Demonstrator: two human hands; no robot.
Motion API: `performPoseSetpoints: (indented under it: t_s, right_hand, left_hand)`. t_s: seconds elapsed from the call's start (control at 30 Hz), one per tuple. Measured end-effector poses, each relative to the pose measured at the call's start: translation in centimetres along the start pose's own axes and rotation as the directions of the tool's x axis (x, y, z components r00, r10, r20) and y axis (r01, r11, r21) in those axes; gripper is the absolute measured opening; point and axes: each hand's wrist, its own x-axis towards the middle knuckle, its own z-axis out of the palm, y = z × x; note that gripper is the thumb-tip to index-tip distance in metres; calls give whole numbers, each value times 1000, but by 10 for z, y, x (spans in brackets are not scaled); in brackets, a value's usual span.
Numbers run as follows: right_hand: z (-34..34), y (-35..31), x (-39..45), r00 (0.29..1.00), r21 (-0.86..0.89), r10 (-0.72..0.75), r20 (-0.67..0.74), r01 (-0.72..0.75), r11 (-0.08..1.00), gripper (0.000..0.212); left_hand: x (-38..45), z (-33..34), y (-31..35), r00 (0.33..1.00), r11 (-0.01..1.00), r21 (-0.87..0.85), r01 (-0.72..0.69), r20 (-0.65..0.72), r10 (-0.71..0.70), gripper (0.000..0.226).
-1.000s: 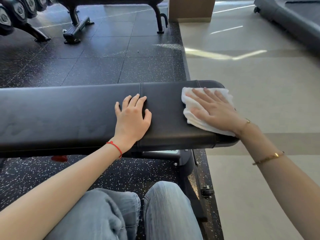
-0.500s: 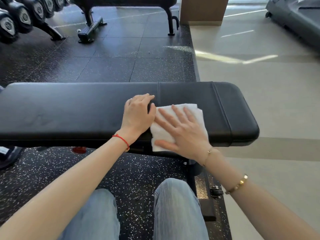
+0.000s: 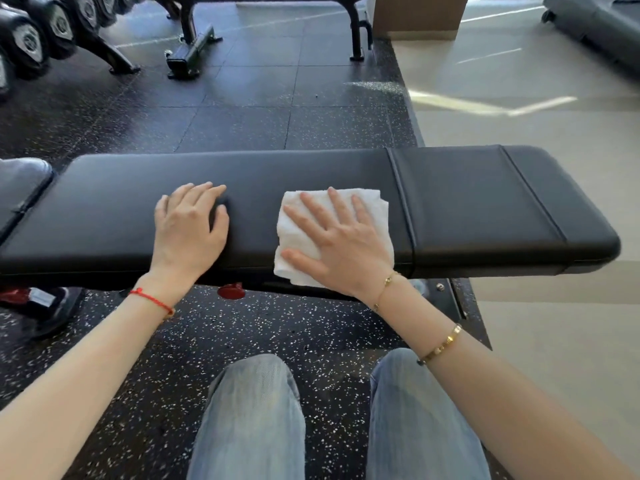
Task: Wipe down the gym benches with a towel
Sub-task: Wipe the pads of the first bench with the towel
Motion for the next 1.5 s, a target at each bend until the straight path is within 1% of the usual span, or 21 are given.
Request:
performPoseSetpoints:
  t_s: [0.07,0.17,0.23,0.33,0.4,0.47,0.53,0.6,0.67,0.73,0.8,0.87,0.93,1.0,1.07,1.13,1.2,1.3,1.4,1.43,1.5]
  right_hand:
    - [-2,-5,-1,1000,-12,17,-3,-17,1000,73]
    - [-3,-3,-23,999,-62,2,-33,-4,998,71]
    - [-2,3,-42,998,-46,32,-51,-34,998,69]
    - [-6,17,-45,986,67,163,-18,-162,985,65]
    - [-10,21,-15,963,143,267,39,-270,952,62]
    - [-13,15,30,940,168,320,121,-337,926,60]
    - [-15,-4,66,936,165,312,165,-338,927,59]
    - [-13,-27,77,956,174,251,152,-276,945,58]
    - [-8,-40,62,980,187,168,111,-187,964,55]
    - [-6,-35,40,988,207,136,71,-148,967,54]
    - [-6,-17,31,983,214,170,71,-182,960,54]
    - [-5,6,38,962,199,257,96,-272,942,54]
    - [-8,27,64,931,181,341,133,-361,915,55]
    - [-12,36,96,917,163,362,170,-388,907,57]
    - [-11,34,121,928,131,323,189,-349,928,59]
    - [-10,26,126,953,136,245,180,-271,953,61]
    - [-10,16,107,979,167,134,156,-160,973,62]
    - [-12,-2,56,996,173,-26,86,11,985,71]
    - [-8,-11,6,990,29,-143,-19,143,989,71]
    - [-5,-11,-5,985,-37,-167,-45,165,986,72]
    - [0,-10,-15,981,-141,-171,-96,157,977,75]
  left_hand:
    - [2,-3,-13,1000,1000,-13,17,13,-17,37]
    - [2,-2,-20,999,998,-51,34,32,-33,39]
    - [2,-1,-20,999,996,-79,33,35,-31,40]
    - [1,0,-22,998,995,-95,41,48,-36,42]
    - [1,1,-22,998,995,-92,40,61,-35,43]
    - [1,1,-23,997,995,-92,40,63,-34,43]
    - [2,0,-23,998,994,-100,40,61,-34,43]
    - [2,0,-24,998,994,-102,45,56,-40,43]
    - [2,0,-24,998,994,-98,46,52,-41,43]
    - [1,1,-24,998,994,-98,38,44,-34,44]
    - [1,2,-25,999,994,-106,41,32,-38,44]
    - [0,2,-25,999,993,-110,43,27,-40,44]
    - [0,2,-25,999,994,-102,39,30,-36,45]
    - [1,3,-25,999,995,-91,37,33,-34,45]
    - [0,4,-26,999,996,-87,36,30,-34,45]
    - [0,5,-26,999,995,-90,35,26,-33,45]
    - [-1,6,-26,999,995,-97,40,28,-37,45]
    - [-2,6,-26,998,994,-97,43,50,-39,45]
    - [-2,6,-26,997,994,-100,50,66,-44,46]
    - [-2,5,-26,997,994,-100,51,69,-44,46]
    - [-2,4,-24,996,994,-99,48,79,-41,47]
